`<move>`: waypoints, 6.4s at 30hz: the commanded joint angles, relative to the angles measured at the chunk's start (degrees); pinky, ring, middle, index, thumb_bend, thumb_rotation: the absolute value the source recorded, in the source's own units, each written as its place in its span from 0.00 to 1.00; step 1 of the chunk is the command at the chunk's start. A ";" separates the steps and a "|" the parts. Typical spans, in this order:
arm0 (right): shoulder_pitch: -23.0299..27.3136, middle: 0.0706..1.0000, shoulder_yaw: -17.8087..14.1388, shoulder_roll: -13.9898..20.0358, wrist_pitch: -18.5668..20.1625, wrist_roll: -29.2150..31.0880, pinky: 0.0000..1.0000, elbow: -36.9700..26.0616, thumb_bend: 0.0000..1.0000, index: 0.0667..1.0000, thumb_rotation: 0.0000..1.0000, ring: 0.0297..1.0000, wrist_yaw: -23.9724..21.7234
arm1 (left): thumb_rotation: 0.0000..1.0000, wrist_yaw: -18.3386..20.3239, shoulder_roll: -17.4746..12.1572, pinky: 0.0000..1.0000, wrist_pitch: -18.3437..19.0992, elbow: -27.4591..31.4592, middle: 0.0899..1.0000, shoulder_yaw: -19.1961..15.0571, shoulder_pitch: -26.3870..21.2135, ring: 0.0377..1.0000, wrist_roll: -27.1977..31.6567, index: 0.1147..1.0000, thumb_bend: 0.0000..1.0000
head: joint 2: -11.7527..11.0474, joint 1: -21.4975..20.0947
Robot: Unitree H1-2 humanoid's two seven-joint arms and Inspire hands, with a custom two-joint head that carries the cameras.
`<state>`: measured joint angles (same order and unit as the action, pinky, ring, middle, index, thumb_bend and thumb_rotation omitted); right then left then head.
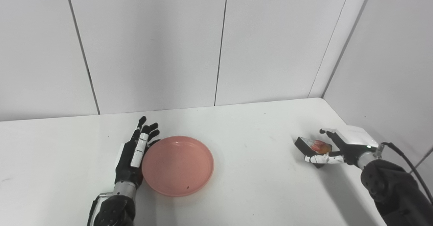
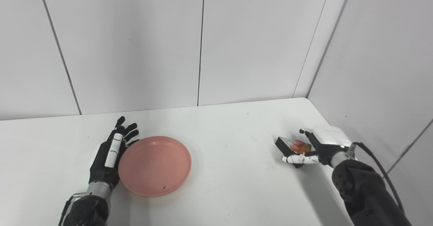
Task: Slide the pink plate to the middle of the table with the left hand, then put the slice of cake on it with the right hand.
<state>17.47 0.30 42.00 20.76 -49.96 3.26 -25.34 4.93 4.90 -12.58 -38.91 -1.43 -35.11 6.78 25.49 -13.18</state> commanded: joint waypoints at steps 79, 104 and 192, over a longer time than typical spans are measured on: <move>14.32 0.38 1.60 -7.88 -10.13 15.30 0.27 -15.55 0.85 0.55 0.22 0.33 15.04 | 0.84 1.37 2.20 0.68 -3.97 -10.18 0.83 0.75 -1.44 0.76 -0.95 0.96 0.70 | 0.68 6.40; 19.46 0.36 15.55 -20.84 -15.91 11.32 0.23 -4.14 0.86 0.53 0.22 0.29 13.53 | 0.81 -1.09 4.36 0.63 -6.23 -12.83 0.78 1.47 -1.74 0.72 -2.70 0.92 0.75 | 1.71 14.55; 9.85 0.80 -0.37 -36.95 -41.98 42.92 0.72 22.33 0.75 0.80 1.00 0.77 33.89 | 0.80 -7.35 2.38 0.84 -3.83 -0.99 0.85 0.24 4.30 0.86 -5.60 0.91 0.58 | 3.61 15.51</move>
<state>26.55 1.04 5.12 -19.31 -9.63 25.75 8.94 -0.87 8.49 -15.81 -39.11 -0.82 -34.45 2.37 29.09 2.72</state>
